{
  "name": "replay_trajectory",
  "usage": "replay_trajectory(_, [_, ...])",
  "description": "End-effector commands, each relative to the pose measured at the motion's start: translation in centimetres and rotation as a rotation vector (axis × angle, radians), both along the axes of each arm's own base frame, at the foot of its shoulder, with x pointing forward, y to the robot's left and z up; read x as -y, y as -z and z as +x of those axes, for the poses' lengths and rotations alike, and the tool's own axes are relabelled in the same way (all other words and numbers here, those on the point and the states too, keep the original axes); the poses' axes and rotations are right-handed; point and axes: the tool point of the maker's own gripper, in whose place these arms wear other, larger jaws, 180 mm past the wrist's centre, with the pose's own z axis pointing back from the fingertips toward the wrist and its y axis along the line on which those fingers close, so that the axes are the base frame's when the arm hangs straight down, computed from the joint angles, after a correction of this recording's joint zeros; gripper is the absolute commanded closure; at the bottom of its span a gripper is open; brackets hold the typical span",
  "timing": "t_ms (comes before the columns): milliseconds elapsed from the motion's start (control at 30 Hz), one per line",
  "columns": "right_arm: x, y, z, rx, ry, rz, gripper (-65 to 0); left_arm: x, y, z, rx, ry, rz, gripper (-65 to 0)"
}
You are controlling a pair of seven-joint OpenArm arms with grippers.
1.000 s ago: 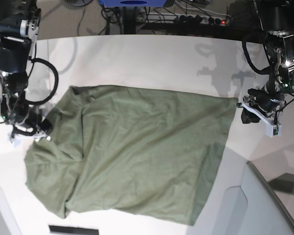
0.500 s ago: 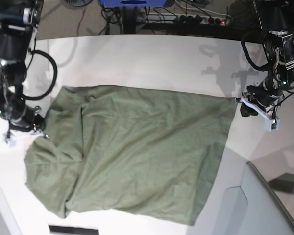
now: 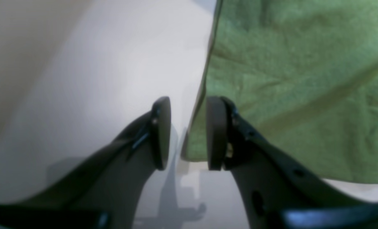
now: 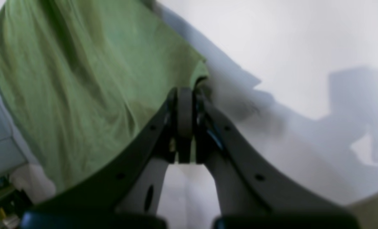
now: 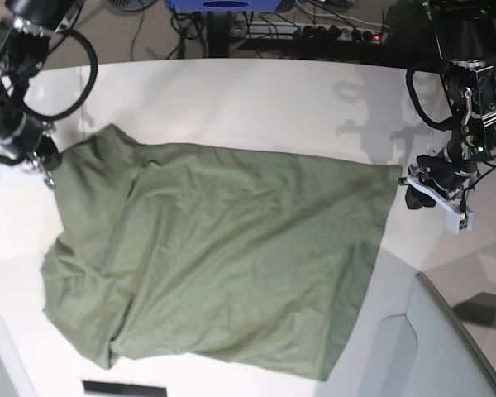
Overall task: Layout the t-shirt on the table in an organized manner, then fold the t-shirt properly
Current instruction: 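Open the right gripper and drag the shirt corner outward with it, then regrasp the shirt edge with both grippers and pull it apart to smooth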
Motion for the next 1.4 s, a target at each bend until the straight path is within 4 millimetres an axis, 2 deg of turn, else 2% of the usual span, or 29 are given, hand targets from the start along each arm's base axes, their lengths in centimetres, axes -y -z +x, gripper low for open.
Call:
replay_trajectory(0, [0.9, -1.4, 0.4, 0.041, 0.015, -0.023, 0.0, -0.7, -1.2, 0.8, 0.041, -0.002, 0.015, -19.3])
replay_trajectory(100, [1.6, -1.6, -1.4, 0.012, 0.033, -0.019, 0.0, -0.7, -1.2, 0.8, 0.04, -0.002, 0.014, -19.3])
replay_trajectory(267, [1.9, -0.3, -4.5, -0.047, 0.082, 0.002, 0.0, -0.7, -1.1, 0.8, 0.038, -0.003, 0.014, -19.3])
replay_trajectory(367, [1.1, 0.6, -6.1, -0.083, 0.085, 0.02, 0.0, -0.7, -1.1, 0.8, 0.038, -0.001, 0.014, -19.3])
replay_trajectory(533, [0.1, 1.9, -8.6, -0.136, 0.095, 0.046, 0.0, 1.2, -0.4, 0.8, 0.014, 0.062, 0.016, -19.3])
replay_trajectory(800, [-0.4, 2.6, -10.2, -0.195, 0.102, 0.077, -1.7, 1.5, -0.2, 0.8, 0.011, 0.065, 0.011, -19.1])
replay_trajectory(900, [-2.0, 2.2, -9.6, -0.223, 0.046, 0.152, -12.6, 1.5, -0.2, 0.8, 0.011, 0.065, 0.011, -19.1])
replay_trajectory(967, [-1.8, 1.3, -9.1, -0.221, 0.014, 0.153, -18.6, 1.5, -0.2, 0.8, 0.011, 0.065, 0.011, -19.1])
replay_trajectory(1033, [-1.8, -0.2, -8.6, -0.202, -0.015, 0.136, -21.6, 1.5, -0.2, 0.8, 0.012, 0.064, 0.011, -19.1])
replay_trajectory(1167, [-0.1, -4.7, -6.5, -0.074, -0.047, -0.014, -21.6, 1.5, -0.3, 0.7, 0.033, 0.062, 0.012, -18.9])
replay_trajectory(1200, [0.7, -5.3, -5.5, -0.036, -0.065, -0.061, -21.6, 1.5, -0.6, 1.1, 0.061, 0.06, 0.014, -18.9])
replay_trajectory(1267, [1.5, -5.4, -1.8, 0.057, -0.144, -0.145, -20.7, 2.1, -1.1, 1.7, 0.117, 0.057, 0.002, -18.4])
replay_trajectory(1333, [1.6, -4.2, 1.1, 0.089, -0.216, -0.159, -11.6, 3.4, -0.9, 2.3, 0.142, 0.075, -0.015, -16.8])
replay_trajectory(1367, [1.1, -3.6, 2.5, 0.091, -0.253, -0.149, -3.0, 4.1, -0.7, 2.4, 0.145, 0.088, -0.021, -12.0])
